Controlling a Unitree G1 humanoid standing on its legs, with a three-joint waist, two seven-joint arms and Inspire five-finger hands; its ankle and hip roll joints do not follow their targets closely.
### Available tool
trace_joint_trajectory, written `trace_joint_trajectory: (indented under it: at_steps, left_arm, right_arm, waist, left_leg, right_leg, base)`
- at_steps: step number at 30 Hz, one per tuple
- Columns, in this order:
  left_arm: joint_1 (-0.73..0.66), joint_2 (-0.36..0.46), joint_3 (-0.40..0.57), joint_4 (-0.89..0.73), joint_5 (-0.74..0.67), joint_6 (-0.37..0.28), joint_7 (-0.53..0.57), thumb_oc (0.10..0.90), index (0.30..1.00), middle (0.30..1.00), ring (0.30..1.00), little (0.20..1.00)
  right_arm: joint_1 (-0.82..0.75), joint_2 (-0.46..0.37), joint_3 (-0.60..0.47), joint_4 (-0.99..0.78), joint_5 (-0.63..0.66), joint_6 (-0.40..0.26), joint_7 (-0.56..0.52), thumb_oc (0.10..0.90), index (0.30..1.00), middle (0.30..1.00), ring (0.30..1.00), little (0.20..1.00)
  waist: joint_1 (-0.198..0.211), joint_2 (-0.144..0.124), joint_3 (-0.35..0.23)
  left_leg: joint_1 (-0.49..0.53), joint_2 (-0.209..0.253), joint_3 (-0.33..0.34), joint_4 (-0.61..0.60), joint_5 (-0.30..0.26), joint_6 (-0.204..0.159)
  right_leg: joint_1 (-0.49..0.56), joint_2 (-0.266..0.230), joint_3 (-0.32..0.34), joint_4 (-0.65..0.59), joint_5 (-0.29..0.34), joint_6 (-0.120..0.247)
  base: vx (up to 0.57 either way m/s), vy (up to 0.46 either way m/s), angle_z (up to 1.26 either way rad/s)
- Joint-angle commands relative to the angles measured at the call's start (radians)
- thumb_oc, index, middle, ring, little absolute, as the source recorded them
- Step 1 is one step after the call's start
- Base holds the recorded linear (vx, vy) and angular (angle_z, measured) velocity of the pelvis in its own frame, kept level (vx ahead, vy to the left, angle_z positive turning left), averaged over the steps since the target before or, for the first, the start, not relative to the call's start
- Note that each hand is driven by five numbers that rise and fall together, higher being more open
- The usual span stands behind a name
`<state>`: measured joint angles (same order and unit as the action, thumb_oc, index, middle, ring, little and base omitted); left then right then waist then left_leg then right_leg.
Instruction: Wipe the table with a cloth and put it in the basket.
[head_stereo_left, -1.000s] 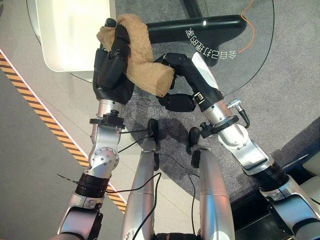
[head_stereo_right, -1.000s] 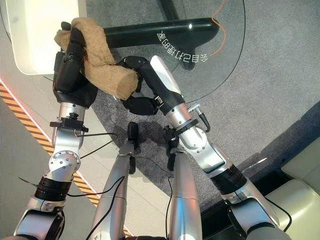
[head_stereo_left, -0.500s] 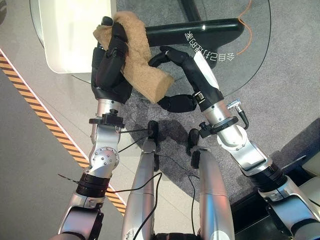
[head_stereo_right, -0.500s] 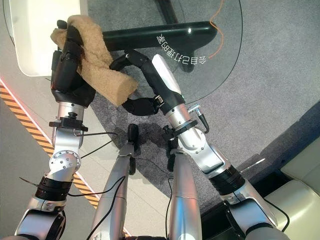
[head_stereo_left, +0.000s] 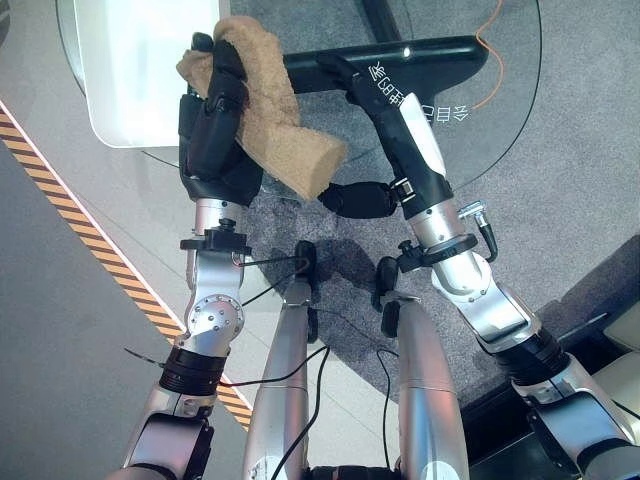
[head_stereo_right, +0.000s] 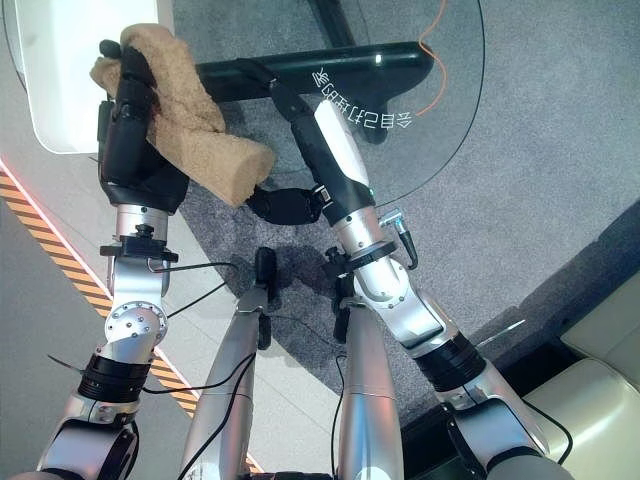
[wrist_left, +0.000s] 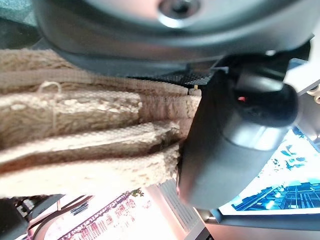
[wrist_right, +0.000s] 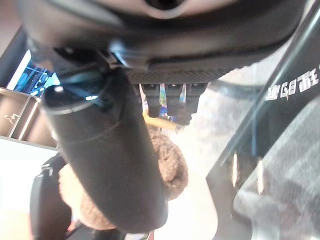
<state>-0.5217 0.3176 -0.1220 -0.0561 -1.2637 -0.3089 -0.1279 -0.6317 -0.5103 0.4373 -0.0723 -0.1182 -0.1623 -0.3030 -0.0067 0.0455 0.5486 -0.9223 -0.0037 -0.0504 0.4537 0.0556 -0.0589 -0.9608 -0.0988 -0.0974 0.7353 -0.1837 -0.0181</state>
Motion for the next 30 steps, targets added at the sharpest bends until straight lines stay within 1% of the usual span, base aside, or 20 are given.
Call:
trace_joint_trajectory:
  at_steps: [1, 6, 12, 17, 23, 24, 28, 30]
  left_arm:
    - [-0.083, -0.012, 0.073, -0.178, 0.000, -0.109, -0.131, 0.100, 0.300, 0.300, 0.300, 0.200]
    - [-0.061, -0.007, 0.084, -0.187, -0.006, -0.112, -0.138, 0.100, 0.300, 0.300, 0.300, 0.200]
    - [-0.060, -0.004, 0.093, -0.186, -0.004, -0.108, -0.136, 0.100, 0.300, 0.300, 0.300, 0.200]
    - [-0.063, 0.006, 0.105, -0.182, -0.005, -0.117, -0.137, 0.100, 0.300, 0.300, 0.300, 0.200]
    - [-0.056, 0.018, 0.118, -0.185, 0.005, -0.123, -0.142, 0.100, 0.300, 0.300, 0.300, 0.200]
    - [-0.052, 0.018, 0.123, -0.181, 0.010, -0.127, -0.141, 0.100, 0.300, 0.300, 0.300, 0.200]
    - [-0.040, 0.022, 0.132, -0.175, 0.020, -0.145, -0.140, 0.100, 0.300, 0.300, 0.300, 0.200]
    - [-0.038, 0.024, 0.137, -0.169, 0.029, -0.153, -0.136, 0.100, 0.300, 0.300, 0.300, 0.200]
  right_arm:
    - [-0.025, 0.009, -0.126, -0.120, -0.040, -0.091, -0.119, 0.800, 0.900, 0.900, 0.900, 0.900]
    - [0.017, 0.003, -0.172, -0.118, -0.061, -0.114, -0.155, 0.800, 0.900, 0.900, 0.900, 0.900]
    - [0.021, -0.005, -0.193, -0.118, -0.065, -0.109, -0.163, 0.800, 0.900, 0.900, 0.900, 0.900]
    - [0.029, -0.015, -0.203, -0.101, -0.070, -0.090, -0.172, 0.800, 0.900, 0.900, 0.900, 0.900]
    - [0.068, -0.020, -0.231, -0.068, -0.080, -0.086, -0.256, 0.800, 0.900, 0.900, 0.900, 0.900]
    - [0.081, -0.016, -0.242, -0.054, -0.077, -0.085, -0.293, 0.800, 0.900, 0.900, 0.900, 0.900]
    - [0.107, -0.005, -0.268, -0.016, -0.069, -0.080, -0.370, 0.800, 0.900, 0.900, 0.900, 0.900]
    - [0.117, 0.002, -0.277, 0.009, -0.077, -0.063, -0.412, 0.800, 0.900, 0.900, 0.900, 0.900]
  waist:
    - [-0.003, -0.007, -0.029]
    - [-0.010, -0.010, -0.029]
    - [-0.013, -0.013, -0.029]
    - [-0.015, -0.013, -0.029]
    - [-0.017, -0.015, -0.029]
    - [-0.019, -0.015, -0.029]
    - [-0.022, -0.015, -0.029]
    - [-0.022, -0.015, -0.029]
  left_leg:
    - [0.047, -0.032, 0.086, 0.064, -0.115, 0.063]
    - [0.051, -0.031, 0.085, 0.064, -0.119, 0.066]
    - [0.052, -0.028, 0.085, 0.069, -0.123, 0.065]
    - [0.056, -0.025, 0.087, 0.066, -0.122, 0.064]
    - [0.055, -0.020, 0.089, 0.067, -0.124, 0.063]
    - [0.056, -0.020, 0.090, 0.068, -0.126, 0.064]
    - [0.059, -0.019, 0.091, 0.071, -0.129, 0.064]
    - [0.058, -0.018, 0.092, 0.075, -0.132, 0.065]
  right_leg:
    - [0.057, 0.043, -0.023, -0.136, 0.073, 0.034]
    - [0.059, 0.047, -0.019, -0.135, 0.073, 0.036]
    - [0.060, 0.048, -0.016, -0.131, 0.073, 0.037]
    - [0.065, 0.049, -0.015, -0.132, 0.070, 0.037]
    - [0.065, 0.050, -0.015, -0.126, 0.065, 0.036]
    - [0.066, 0.050, -0.014, -0.126, 0.066, 0.037]
    - [0.069, 0.052, -0.012, -0.124, 0.064, 0.037]
    - [0.067, 0.052, -0.011, -0.121, 0.063, 0.037]
  base:
    - [0.00, 0.000, 0.00]
    - [0.00, 0.000, 0.00]
    - [0.01, -0.003, -0.03]
    - [0.00, -0.001, -0.01]
    - [0.00, 0.000, 0.00]
    - [0.00, 0.000, 0.00]
    - [0.00, 0.000, 0.00]
    - [0.00, 0.000, 0.00]
